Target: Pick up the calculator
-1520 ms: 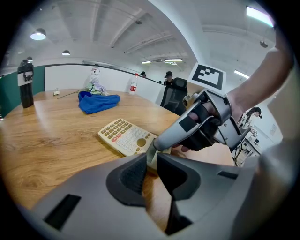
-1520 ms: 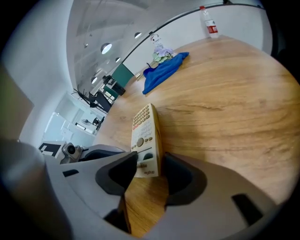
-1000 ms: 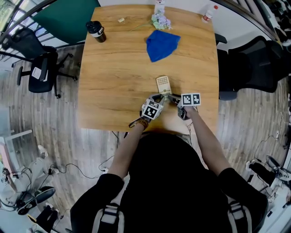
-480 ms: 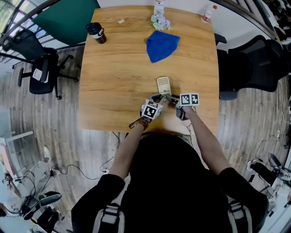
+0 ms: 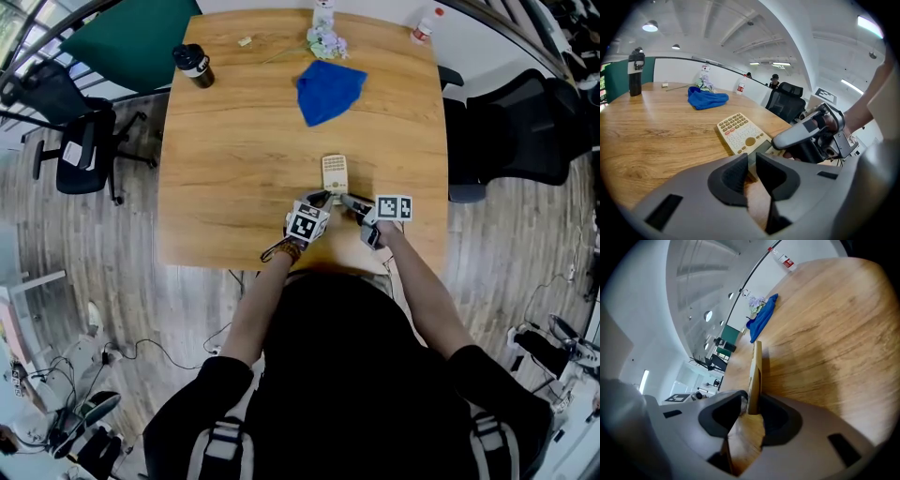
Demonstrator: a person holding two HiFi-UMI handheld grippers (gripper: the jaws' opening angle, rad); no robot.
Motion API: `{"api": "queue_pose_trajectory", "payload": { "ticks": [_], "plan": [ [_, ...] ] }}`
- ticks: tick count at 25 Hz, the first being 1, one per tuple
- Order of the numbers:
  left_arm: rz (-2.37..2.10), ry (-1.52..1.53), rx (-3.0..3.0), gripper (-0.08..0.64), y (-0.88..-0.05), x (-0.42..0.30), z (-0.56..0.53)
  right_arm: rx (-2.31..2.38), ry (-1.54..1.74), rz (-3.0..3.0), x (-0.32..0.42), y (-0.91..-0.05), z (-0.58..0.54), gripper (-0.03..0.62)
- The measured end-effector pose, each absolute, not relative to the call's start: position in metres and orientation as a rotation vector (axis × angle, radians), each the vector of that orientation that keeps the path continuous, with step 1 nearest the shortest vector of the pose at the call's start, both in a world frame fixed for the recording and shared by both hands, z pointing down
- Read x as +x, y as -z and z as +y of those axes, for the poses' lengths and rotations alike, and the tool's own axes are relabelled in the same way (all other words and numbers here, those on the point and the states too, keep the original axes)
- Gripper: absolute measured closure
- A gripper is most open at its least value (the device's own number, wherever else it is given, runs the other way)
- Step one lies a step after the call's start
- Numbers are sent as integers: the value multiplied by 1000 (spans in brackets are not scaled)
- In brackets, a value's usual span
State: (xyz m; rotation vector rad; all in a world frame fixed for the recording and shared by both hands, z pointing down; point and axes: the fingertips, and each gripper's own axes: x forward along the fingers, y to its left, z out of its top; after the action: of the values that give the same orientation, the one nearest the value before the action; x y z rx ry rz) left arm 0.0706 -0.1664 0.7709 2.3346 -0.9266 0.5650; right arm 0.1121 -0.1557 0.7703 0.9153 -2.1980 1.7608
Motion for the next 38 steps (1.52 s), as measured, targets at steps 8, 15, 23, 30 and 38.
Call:
{"api": "queue_pose_trajectory", "payload": {
  "ticks": [8, 15, 23, 30, 38],
  "plan": [
    [-946, -547, 2297, 518, -772, 67, -169, 975, -1684, -2080, 107, -788, -156, 479],
    [-947, -543, 2288, 517, -771, 66, -168, 995, -1645, -2092, 107, -783, -157, 489],
    [-921, -499, 2180, 456, -769, 57, -165, 997, -1617, -2100, 108, -775, -157, 501],
    [-960, -484, 2182, 430, -761, 43, -164, 1022, -1593, -2092, 108, -774, -159, 503],
    [-975, -481, 2215, 419, -748, 38, -169, 1063, -1542, -2082, 110, -768, -165, 506]
  ]
}}
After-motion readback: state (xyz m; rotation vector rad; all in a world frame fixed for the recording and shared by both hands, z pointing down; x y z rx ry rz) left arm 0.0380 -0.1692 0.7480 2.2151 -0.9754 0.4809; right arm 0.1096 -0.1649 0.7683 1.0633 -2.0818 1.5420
